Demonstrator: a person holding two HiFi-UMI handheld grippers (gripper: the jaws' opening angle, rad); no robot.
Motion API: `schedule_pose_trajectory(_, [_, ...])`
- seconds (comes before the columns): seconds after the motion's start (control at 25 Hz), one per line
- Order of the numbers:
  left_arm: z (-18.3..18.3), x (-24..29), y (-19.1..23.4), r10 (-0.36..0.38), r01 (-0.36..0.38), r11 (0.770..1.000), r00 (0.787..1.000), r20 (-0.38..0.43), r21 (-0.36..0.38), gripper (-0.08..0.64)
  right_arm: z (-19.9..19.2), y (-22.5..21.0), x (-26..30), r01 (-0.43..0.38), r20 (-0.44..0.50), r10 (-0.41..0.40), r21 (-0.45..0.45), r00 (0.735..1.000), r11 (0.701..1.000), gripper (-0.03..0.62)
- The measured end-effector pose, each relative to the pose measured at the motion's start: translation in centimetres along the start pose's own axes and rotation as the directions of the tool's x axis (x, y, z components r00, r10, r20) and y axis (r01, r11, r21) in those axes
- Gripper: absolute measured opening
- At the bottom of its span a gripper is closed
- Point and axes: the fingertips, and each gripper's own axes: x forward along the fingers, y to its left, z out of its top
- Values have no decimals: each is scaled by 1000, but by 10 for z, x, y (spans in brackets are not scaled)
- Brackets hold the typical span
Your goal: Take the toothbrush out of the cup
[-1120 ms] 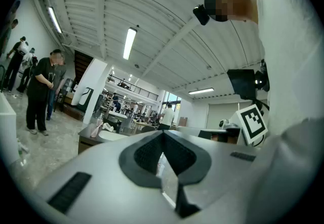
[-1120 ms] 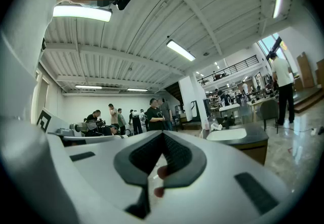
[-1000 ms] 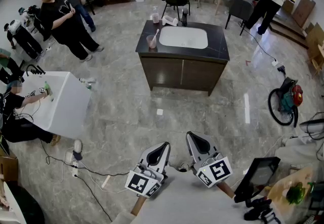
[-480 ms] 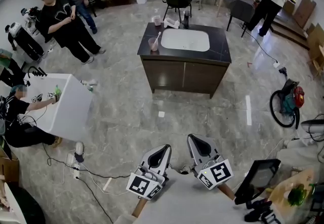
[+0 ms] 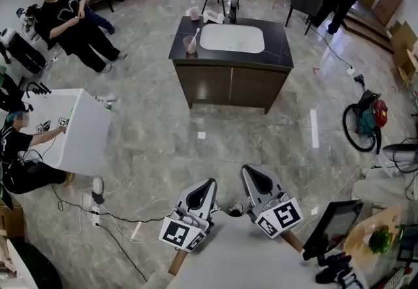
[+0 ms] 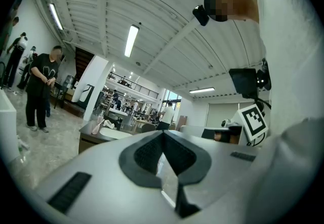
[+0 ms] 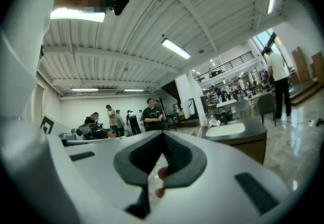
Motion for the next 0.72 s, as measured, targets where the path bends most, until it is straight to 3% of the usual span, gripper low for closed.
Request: schedule_pose_trajectory(0.72, [9,-19,55,-27,27,1000,1000,-10,5,3,-10,30,50,31,-17,-31,-28,999,999,3])
